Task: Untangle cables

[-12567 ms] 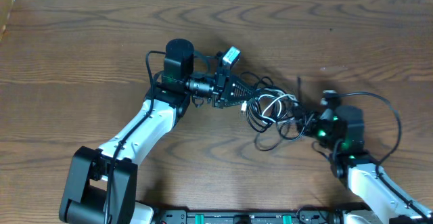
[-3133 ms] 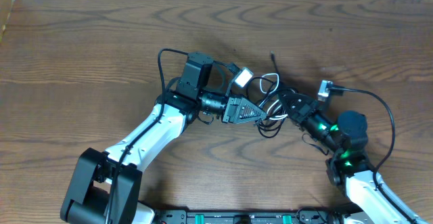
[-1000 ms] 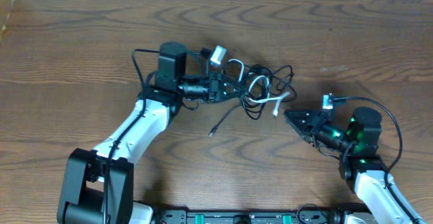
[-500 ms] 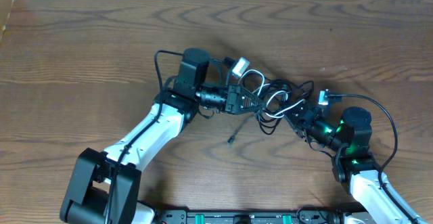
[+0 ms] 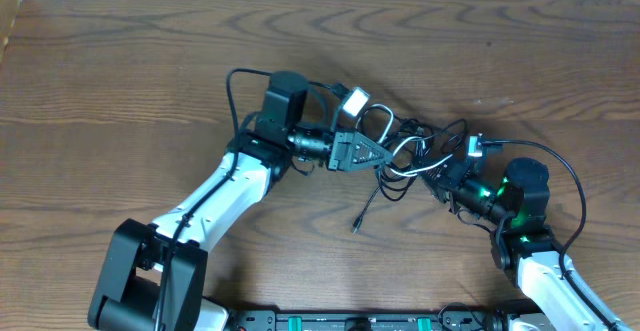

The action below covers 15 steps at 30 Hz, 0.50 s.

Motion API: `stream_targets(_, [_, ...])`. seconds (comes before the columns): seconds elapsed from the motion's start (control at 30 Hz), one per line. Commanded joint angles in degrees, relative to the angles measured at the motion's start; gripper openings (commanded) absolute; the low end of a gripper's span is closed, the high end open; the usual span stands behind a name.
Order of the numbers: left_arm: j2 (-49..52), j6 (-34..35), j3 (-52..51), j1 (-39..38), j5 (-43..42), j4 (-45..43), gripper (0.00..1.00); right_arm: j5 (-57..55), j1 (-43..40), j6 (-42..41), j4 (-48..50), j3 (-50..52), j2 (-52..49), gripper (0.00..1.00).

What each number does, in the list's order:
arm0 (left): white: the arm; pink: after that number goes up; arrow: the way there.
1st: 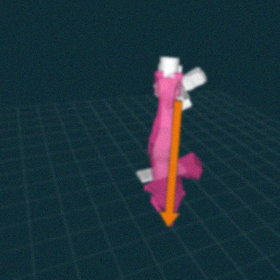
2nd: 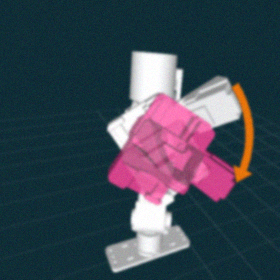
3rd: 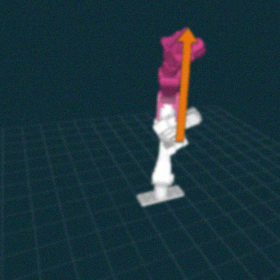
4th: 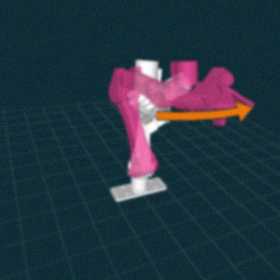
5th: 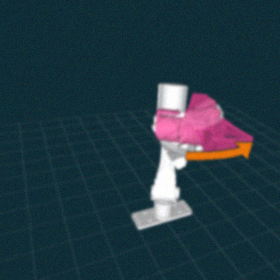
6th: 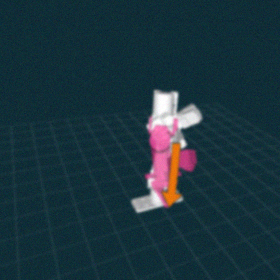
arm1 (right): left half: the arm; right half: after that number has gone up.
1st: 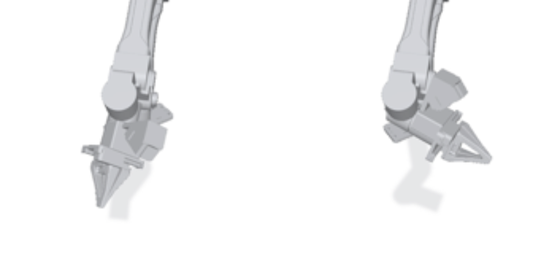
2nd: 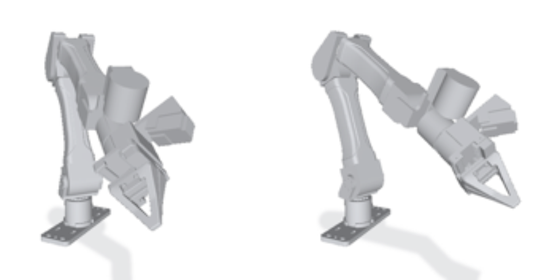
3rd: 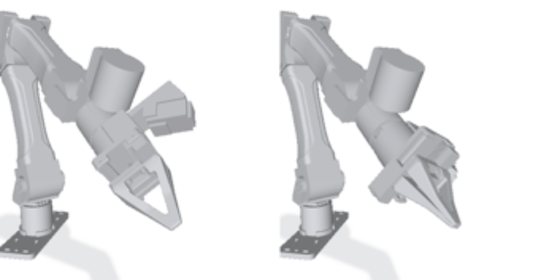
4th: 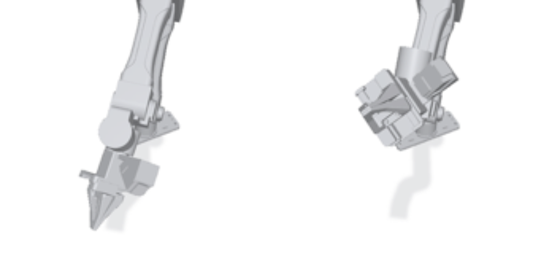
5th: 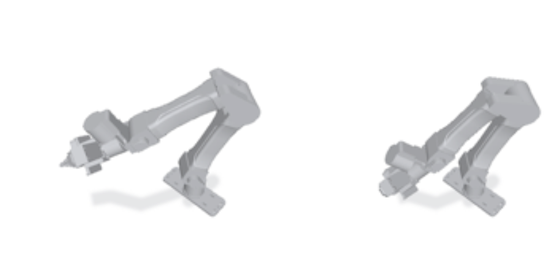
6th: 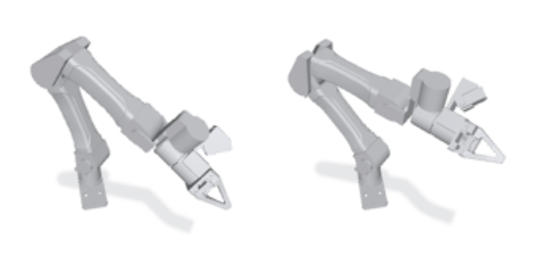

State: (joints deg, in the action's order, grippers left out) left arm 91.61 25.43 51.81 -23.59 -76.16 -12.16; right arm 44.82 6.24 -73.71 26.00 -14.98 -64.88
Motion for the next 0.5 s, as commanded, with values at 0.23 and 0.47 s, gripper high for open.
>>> stream_targets(0.23, [-0.63,-5.27,-0.22,11.19,2.27,-0.39,0.08,8.52,0.17,5.51,-3.78,-0.33,0.04,0.01])
stream_targets(0.47, [-0.63,-5.29,-0.22,14.12,2.32,-0.39,0.08,8.72,0.17,5.68,-5.05,-0.33,0.04,0.01])
